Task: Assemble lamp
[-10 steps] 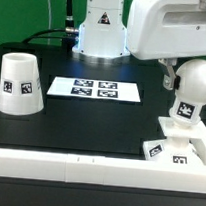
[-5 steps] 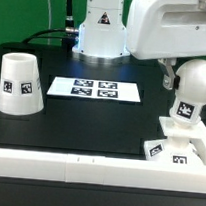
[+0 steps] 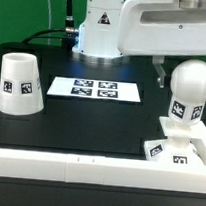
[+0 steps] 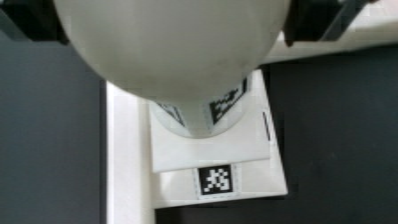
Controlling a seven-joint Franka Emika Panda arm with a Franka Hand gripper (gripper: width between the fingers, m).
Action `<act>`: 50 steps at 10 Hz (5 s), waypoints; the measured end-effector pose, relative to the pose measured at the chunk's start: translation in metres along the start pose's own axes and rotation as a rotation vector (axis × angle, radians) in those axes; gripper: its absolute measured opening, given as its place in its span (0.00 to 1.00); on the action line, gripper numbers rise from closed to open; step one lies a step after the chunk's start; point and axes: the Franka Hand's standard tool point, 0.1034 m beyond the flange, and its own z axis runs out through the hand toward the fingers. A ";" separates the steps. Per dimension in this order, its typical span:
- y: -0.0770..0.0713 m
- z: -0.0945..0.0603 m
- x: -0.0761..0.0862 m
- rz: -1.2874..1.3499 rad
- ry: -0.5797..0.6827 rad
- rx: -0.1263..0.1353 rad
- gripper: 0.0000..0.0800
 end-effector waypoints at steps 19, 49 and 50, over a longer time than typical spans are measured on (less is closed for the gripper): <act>-0.003 0.001 -0.001 0.564 -0.041 0.052 0.87; -0.004 0.005 -0.001 -1.914 -0.118 -0.187 0.87; -0.002 0.006 0.000 -1.958 -0.125 -0.185 0.87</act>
Offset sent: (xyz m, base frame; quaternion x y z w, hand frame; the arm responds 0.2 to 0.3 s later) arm -0.0034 0.0028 -0.0065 0.0014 0.0011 0.1941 0.9810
